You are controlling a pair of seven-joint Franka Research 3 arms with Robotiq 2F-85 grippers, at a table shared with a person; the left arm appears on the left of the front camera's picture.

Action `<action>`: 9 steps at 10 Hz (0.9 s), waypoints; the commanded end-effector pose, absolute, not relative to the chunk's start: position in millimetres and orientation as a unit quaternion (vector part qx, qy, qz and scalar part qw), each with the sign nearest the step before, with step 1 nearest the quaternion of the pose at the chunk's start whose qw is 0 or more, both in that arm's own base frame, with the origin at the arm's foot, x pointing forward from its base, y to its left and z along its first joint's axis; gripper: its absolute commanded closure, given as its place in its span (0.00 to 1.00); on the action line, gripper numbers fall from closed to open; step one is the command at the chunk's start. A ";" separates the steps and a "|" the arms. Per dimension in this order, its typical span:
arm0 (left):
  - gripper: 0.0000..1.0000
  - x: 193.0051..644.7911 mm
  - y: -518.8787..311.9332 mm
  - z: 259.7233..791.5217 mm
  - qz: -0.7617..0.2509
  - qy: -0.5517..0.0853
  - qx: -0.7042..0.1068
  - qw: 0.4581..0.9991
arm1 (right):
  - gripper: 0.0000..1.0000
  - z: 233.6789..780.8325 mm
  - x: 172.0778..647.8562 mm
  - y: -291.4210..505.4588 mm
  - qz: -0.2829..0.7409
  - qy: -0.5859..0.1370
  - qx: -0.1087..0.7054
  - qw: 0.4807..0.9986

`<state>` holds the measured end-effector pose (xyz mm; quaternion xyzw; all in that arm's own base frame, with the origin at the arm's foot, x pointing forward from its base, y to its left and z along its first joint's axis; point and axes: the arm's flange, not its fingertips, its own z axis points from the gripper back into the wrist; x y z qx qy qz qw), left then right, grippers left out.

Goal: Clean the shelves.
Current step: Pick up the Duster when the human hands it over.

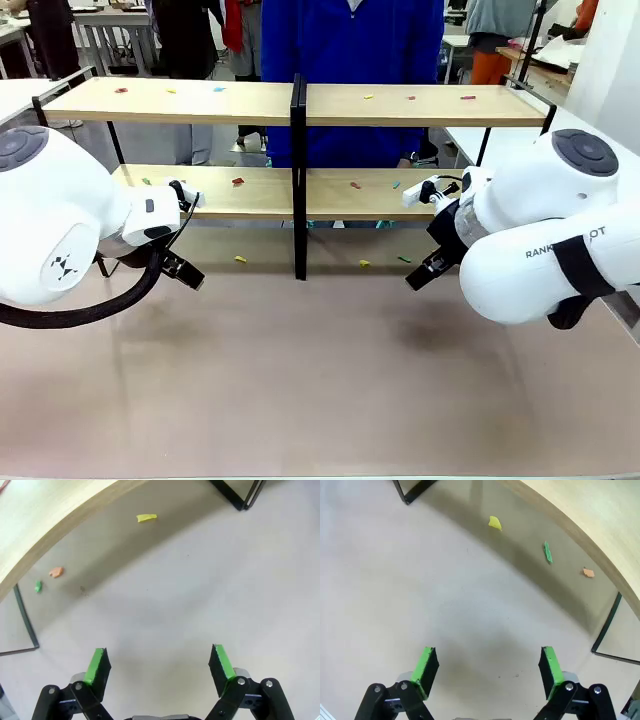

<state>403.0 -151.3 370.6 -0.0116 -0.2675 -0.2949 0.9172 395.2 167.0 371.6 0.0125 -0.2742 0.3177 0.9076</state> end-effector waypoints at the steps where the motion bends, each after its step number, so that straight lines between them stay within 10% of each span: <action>1: 0.00 403.0 -151.4 370.6 -0.295 -0.268 -0.012 0.917 | 0.00 371.6 395.2 167.0 0.318 -0.274 0.012 0.908; 9: 0.00 403.0 -151.4 370.6 -0.295 -0.268 -0.012 0.917 | 0.00 371.6 395.2 167.0 0.318 -0.274 0.012 0.908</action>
